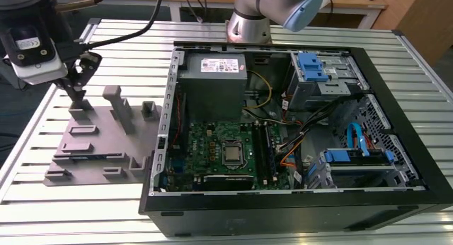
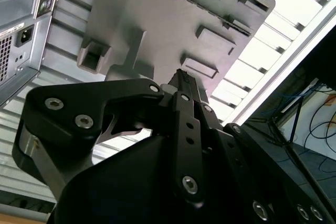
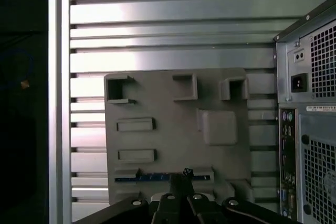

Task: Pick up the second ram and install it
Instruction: 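Reach for the second ram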

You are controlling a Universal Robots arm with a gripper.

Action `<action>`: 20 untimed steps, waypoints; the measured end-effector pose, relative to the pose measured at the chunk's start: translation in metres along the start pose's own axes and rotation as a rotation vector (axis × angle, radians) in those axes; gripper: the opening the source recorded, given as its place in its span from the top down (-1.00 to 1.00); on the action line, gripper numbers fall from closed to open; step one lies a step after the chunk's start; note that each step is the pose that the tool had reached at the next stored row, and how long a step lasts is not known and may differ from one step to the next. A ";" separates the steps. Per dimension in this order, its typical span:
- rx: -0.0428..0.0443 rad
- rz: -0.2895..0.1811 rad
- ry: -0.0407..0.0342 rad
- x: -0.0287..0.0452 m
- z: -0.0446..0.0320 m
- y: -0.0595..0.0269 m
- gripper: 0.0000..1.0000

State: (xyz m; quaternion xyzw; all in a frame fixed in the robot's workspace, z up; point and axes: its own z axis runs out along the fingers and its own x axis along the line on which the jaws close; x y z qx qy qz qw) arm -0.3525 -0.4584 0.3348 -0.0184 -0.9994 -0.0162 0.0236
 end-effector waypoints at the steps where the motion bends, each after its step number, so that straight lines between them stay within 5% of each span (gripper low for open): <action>1: 0.0002 -0.001 0.0009 0.0004 0.0013 -0.0015 0.85; 20: 0.0005 -0.009 0.0013 0.0087 0.0317 -0.0141 0.85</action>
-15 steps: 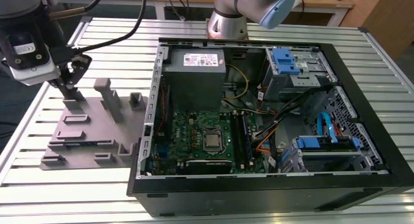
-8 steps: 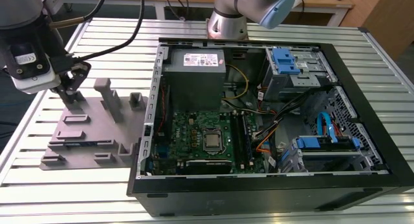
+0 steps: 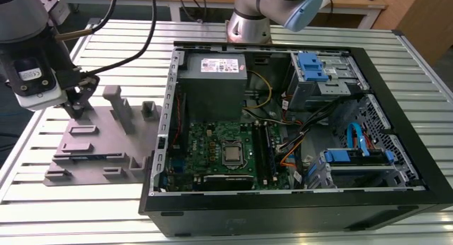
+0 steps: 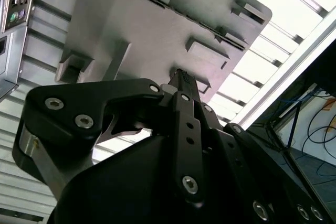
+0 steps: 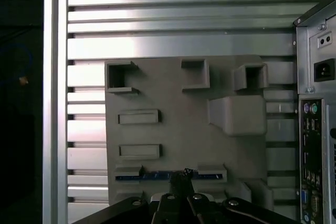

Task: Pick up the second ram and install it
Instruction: 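Reach for the second ram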

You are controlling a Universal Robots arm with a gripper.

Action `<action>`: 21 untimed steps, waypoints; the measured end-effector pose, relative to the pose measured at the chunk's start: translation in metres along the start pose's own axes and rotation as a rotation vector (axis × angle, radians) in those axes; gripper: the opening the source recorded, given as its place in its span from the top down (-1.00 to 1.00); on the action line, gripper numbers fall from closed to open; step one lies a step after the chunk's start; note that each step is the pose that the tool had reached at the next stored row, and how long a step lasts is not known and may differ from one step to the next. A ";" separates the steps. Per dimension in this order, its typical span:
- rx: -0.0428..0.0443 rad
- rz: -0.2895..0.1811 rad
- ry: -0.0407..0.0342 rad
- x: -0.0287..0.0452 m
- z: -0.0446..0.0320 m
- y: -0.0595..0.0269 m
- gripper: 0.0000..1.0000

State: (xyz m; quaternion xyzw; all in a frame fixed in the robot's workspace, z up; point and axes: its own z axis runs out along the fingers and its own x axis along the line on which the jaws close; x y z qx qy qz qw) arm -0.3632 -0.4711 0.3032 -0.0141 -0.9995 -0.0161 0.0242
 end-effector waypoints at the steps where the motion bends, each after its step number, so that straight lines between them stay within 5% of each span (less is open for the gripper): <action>1: 0.0000 0.000 0.0000 0.0003 0.0014 -0.0004 0.85; 21: 0.0001 -0.002 0.0001 0.0058 0.0275 -0.0092 0.85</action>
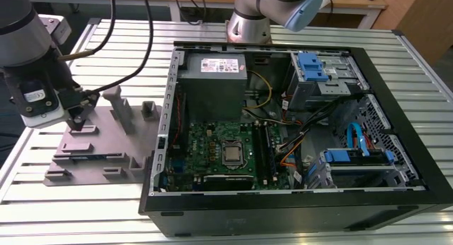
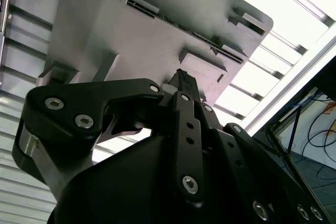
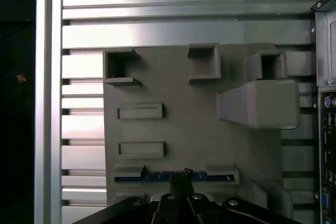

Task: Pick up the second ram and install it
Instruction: 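Reach for the second ram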

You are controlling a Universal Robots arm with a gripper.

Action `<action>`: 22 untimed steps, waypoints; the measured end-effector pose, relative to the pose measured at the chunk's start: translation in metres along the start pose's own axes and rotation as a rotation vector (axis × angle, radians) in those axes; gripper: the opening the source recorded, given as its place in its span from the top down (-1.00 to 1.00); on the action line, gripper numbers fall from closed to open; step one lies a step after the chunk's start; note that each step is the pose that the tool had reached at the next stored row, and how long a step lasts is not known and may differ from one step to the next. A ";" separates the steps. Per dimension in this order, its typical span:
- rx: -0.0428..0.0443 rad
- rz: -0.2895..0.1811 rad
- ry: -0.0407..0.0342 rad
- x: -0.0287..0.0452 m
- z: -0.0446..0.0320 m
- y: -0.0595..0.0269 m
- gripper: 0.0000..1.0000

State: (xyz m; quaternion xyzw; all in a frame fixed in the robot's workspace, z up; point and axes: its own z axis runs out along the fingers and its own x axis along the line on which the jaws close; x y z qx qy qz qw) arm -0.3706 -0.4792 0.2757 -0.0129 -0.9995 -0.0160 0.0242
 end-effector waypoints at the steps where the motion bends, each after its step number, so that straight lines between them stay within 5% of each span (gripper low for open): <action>1: 0.0000 0.000 0.0000 0.0003 0.0014 -0.0005 0.85; 22: 0.0000 0.000 -0.0001 0.0101 0.0294 -0.0171 0.85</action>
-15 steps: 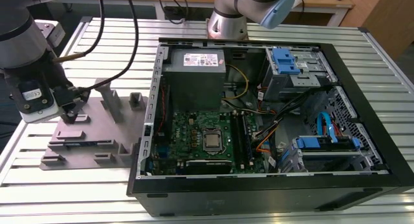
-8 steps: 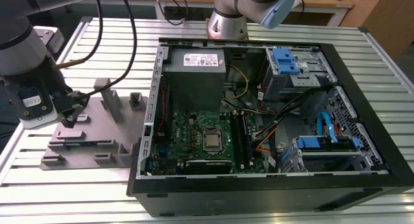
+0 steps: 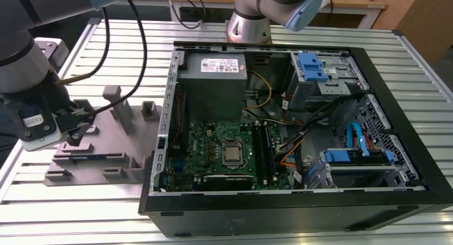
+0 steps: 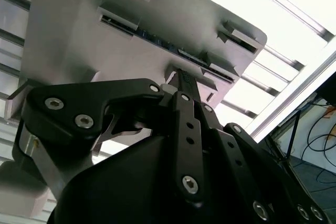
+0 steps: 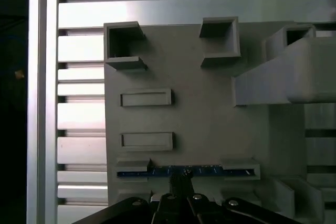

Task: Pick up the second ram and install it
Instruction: 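Reach for the second ram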

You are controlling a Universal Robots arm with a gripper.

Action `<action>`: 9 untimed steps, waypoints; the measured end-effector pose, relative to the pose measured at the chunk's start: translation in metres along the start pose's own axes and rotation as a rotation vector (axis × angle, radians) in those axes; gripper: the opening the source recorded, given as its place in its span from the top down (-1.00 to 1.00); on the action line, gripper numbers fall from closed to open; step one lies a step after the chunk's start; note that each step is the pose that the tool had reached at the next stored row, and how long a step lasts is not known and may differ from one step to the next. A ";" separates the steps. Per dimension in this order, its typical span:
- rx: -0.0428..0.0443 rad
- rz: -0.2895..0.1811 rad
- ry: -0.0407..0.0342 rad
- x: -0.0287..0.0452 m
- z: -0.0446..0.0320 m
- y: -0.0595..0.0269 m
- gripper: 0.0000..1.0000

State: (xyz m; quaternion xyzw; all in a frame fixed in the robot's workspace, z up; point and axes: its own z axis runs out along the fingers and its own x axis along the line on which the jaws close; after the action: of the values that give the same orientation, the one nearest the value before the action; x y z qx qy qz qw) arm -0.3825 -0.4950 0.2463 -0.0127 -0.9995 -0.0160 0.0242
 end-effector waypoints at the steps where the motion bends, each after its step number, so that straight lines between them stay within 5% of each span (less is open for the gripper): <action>1: 0.0000 0.000 0.0000 0.0003 0.0012 -0.0008 0.85; 9: 0.0000 0.000 0.0001 0.0029 0.0106 -0.0075 0.85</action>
State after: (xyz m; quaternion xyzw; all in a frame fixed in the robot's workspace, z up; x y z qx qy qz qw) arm -0.3861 -0.5021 0.2356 -0.0125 -0.9995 -0.0160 0.0242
